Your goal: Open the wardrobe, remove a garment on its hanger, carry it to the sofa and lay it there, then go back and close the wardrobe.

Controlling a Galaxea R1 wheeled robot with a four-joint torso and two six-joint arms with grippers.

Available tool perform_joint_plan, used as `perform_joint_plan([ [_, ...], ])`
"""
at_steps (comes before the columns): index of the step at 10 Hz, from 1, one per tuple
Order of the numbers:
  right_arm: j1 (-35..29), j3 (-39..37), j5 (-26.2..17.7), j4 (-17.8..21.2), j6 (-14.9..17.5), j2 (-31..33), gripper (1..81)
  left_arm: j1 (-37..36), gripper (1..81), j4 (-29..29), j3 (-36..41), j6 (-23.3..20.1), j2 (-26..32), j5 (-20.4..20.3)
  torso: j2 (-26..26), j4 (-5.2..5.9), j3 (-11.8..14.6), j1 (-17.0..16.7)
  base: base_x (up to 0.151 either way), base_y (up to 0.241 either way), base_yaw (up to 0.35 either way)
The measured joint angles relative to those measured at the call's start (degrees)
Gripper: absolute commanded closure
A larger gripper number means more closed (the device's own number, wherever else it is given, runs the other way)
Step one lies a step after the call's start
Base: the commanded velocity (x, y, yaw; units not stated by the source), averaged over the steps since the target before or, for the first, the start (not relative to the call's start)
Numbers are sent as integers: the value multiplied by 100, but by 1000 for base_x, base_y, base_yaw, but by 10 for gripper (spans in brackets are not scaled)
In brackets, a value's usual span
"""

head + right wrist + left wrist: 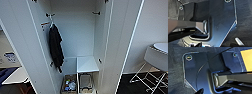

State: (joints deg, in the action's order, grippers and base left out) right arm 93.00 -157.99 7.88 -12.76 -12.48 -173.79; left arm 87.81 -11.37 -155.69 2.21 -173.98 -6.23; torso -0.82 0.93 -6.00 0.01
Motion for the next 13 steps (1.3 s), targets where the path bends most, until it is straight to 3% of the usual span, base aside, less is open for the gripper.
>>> perform_joint_plan([
  [5,-37,0,4,0,0,2,10,22,10,0,1,0,-16,41,0,0,0,0,0,0,185],
  [13,-15,2,2,0,0,0,10,-29,10,20,0,63,-13,59,0,0,0,0,0,0,0],
])
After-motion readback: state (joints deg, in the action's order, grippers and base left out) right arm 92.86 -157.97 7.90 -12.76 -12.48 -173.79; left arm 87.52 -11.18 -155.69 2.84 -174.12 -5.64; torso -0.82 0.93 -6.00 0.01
